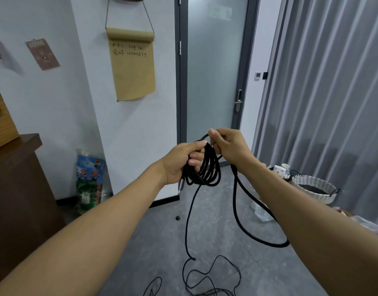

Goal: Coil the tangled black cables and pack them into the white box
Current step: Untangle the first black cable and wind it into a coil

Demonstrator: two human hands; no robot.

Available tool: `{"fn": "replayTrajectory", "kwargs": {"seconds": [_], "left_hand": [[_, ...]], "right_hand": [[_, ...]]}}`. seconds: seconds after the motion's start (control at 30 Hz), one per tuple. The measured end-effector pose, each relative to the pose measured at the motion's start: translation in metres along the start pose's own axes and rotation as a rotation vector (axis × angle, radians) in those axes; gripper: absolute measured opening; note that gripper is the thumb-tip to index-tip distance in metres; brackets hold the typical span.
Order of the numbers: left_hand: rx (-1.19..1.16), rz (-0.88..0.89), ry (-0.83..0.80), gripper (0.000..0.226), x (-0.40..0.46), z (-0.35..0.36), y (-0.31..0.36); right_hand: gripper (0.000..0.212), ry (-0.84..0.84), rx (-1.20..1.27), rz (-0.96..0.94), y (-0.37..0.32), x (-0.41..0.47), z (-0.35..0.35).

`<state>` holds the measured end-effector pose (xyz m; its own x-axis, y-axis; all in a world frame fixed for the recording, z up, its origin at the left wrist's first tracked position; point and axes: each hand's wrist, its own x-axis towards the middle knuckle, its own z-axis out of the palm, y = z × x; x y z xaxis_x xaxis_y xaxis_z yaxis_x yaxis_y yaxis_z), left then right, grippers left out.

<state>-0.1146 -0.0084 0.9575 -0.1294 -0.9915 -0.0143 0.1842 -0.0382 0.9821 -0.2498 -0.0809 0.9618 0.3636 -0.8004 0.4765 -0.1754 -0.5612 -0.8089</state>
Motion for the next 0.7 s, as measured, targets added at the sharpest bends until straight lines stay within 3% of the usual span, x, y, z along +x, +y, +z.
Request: {"fn": "replayTrajectory", "kwargs": {"seconds": [0.17, 0.23, 0.37, 0.43, 0.57, 0.63, 0.7], "left_hand": [[0.254, -0.025, 0.213, 0.036, 0.000, -0.016, -0.005], [0.214, -0.007, 0.347, 0.036, 0.000, -0.026, -0.005], [0.155, 0.022, 0.605, 0.029, 0.003, -0.047, -0.002], [0.158, 0.018, 0.651, 0.027, 0.005, -0.049, -0.005], [0.193, -0.007, 0.638, 0.027, 0.008, -0.045, -0.015], [0.209, -0.017, 0.618, 0.027, 0.009, -0.043, -0.017], [0.212, -0.022, 0.590, 0.028, 0.009, -0.041, -0.016]], "right_hand": [[0.040, -0.298, -0.346, 0.065, 0.015, -0.007, -0.010], [0.043, -0.409, -0.434, 0.092, 0.022, -0.010, -0.015], [0.052, -0.454, -0.429, 0.120, 0.027, -0.013, -0.025], [0.046, -0.395, -0.241, 0.129, 0.026, -0.013, -0.024], [0.038, -0.098, 0.344, 0.238, 0.026, -0.005, -0.017], [0.036, 0.046, 0.448, 0.299, 0.031, 0.000, -0.019], [0.038, 0.218, 0.363, 0.381, 0.041, 0.006, -0.024]]}}
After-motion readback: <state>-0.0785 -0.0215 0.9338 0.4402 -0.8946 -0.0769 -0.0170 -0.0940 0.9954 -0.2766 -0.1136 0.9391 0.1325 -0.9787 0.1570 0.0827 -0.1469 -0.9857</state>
